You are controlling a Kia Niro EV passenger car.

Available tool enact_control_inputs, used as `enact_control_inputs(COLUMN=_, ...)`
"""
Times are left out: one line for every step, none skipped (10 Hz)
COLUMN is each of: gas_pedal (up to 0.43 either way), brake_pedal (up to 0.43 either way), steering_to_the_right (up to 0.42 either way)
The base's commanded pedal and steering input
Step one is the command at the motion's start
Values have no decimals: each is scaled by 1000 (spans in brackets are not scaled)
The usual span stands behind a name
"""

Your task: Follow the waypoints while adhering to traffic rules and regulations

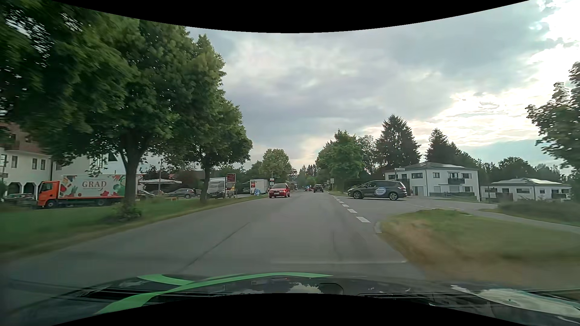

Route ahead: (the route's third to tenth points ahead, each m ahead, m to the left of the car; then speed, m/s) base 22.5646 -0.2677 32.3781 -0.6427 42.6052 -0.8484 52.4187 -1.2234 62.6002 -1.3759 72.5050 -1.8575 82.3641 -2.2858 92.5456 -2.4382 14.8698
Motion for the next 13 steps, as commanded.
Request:
enact_control_inputs(gas_pedal=197, brake_pedal=0, steering_to_the_right=15)
enact_control_inputs(gas_pedal=197, brake_pedal=0, steering_to_the_right=15)
enact_control_inputs(gas_pedal=197, brake_pedal=0, steering_to_the_right=15)
enact_control_inputs(gas_pedal=197, brake_pedal=0, steering_to_the_right=14)
enact_control_inputs(gas_pedal=209, brake_pedal=0, steering_to_the_right=12)
enact_control_inputs(gas_pedal=209, brake_pedal=0, steering_to_the_right=9)
enact_control_inputs(gas_pedal=209, brake_pedal=0, steering_to_the_right=8)
enact_control_inputs(gas_pedal=209, brake_pedal=0, steering_to_the_right=8)
enact_control_inputs(gas_pedal=220, brake_pedal=0, steering_to_the_right=8)
enact_control_inputs(gas_pedal=220, brake_pedal=0, steering_to_the_right=7)
enact_control_inputs(gas_pedal=220, brake_pedal=0, steering_to_the_right=7)
enact_control_inputs(gas_pedal=209, brake_pedal=0, steering_to_the_right=7)
enact_control_inputs(gas_pedal=169, brake_pedal=0, steering_to_the_right=7)
